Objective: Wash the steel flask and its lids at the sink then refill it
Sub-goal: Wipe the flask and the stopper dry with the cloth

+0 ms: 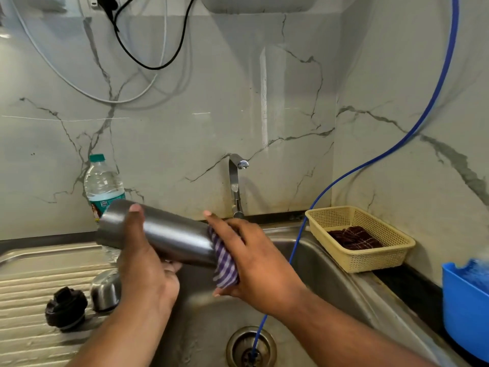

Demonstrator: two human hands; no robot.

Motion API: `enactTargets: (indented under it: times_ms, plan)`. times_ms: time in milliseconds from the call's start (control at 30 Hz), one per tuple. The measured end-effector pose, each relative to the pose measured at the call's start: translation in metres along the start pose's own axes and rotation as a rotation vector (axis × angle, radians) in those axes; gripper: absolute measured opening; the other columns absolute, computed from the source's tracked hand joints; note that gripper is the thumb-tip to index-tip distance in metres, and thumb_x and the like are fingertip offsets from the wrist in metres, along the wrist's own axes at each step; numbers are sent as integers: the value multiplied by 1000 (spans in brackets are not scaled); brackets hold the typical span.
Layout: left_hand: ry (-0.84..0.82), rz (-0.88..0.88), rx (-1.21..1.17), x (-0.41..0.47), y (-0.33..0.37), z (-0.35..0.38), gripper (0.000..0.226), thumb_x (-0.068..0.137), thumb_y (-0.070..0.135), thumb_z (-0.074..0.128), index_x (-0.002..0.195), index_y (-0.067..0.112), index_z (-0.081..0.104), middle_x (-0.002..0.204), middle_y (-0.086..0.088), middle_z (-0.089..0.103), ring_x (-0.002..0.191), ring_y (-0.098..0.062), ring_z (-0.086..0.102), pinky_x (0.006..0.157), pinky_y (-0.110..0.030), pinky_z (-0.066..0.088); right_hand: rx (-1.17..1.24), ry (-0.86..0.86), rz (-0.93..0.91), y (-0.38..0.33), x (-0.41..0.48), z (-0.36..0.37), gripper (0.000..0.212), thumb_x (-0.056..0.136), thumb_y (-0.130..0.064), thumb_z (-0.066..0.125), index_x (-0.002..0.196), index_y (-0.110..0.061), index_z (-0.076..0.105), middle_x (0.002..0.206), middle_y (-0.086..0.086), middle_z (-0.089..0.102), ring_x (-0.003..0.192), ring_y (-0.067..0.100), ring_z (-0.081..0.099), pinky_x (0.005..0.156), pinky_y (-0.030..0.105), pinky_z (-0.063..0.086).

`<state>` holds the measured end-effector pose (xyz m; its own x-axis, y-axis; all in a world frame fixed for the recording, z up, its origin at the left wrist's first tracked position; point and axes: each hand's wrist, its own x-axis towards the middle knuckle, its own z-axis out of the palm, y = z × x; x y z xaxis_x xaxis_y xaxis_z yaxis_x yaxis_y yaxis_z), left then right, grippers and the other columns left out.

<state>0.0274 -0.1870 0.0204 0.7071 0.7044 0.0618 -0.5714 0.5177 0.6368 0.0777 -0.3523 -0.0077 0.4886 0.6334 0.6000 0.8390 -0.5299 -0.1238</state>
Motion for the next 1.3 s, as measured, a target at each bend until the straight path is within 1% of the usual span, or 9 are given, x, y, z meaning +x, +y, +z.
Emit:
enactTargets:
  times_ms: [167, 400, 467, 633, 800, 1033, 1133, 1233, 1300]
  plan:
    - [-142, -33, -43, 4, 8, -3, 37, 86, 50, 70, 116, 33, 54, 128, -7, 63, 119, -29, 62, 109, -59, 45, -19, 54, 10, 2, 3, -5, 125, 82, -37, 83, 156, -53, -17, 152, 0, 40, 135, 17, 39, 113, 36, 40]
    - [-419, 28, 53, 5, 3, -3, 87, 48, 68, 89, 121, 30, 61, 102, -4, 73, 106, -27, 69, 96, -50, 54, 471, -77, 194, 15, -4, -22, 103, 68, -35, 93, 148, -53, 31, 132, -21, 58, 114, -1, 60, 94, 10, 49]
    - [-469, -3, 60, 9, 2, -4, 80, 61, 69, 84, 127, 30, 59, 111, -5, 73, 115, -31, 66, 96, -51, 56, 442, -40, 200, 14, 0, -22, 92, 70, -30, 91, 142, -51, 37, 125, -19, 61, 106, 3, 65, 86, 11, 54]
    - [-334, -95, 223, 20, 11, -7, 130, 23, 80, 88, 136, 31, 47, 124, -8, 71, 110, -27, 72, 80, -57, 61, -67, 108, 118, 35, 4, -26, 94, 79, -37, 83, 152, -43, 25, 132, -5, 57, 118, 15, 52, 96, 32, 50]
    - [-267, -178, 399, 26, 15, -14, 81, 57, 66, 81, 121, 25, 51, 118, -18, 70, 97, -34, 75, 65, -42, 62, -186, 76, 105, 39, 4, -26, 98, 78, -38, 83, 154, -42, 21, 133, -4, 56, 120, 19, 51, 98, 34, 46]
    - [-708, -84, 193, 30, 26, -15, 74, 54, 48, 98, 119, 25, 70, 123, -9, 70, 119, -25, 67, 87, -39, 61, 495, -172, 257, 40, -5, -43, 89, 67, -31, 93, 139, -50, 45, 123, -19, 65, 111, 0, 64, 98, 29, 56]
    - [-502, -75, 167, 22, 20, -6, 42, 90, 32, 71, 130, 25, 58, 133, -8, 67, 123, -27, 65, 82, -41, 63, 271, 21, 272, 24, -1, -35, 94, 72, -34, 88, 145, -50, 32, 127, -14, 62, 112, 6, 62, 94, 30, 58]
    - [-234, -154, 63, 17, 11, -4, 58, 77, 35, 75, 130, 24, 52, 128, -10, 68, 120, -32, 64, 97, -54, 56, -69, 91, 156, 7, 2, -21, 100, 77, -35, 85, 151, -45, 19, 135, -6, 55, 122, 15, 52, 101, 35, 51]
    - [-234, -162, 21, 14, 15, -5, 41, 88, 32, 71, 125, 22, 56, 124, -5, 68, 124, -31, 62, 107, -54, 47, 85, 22, 186, 2, 1, -20, 97, 75, -34, 87, 149, -46, 25, 130, -11, 58, 115, 10, 56, 96, 32, 56]
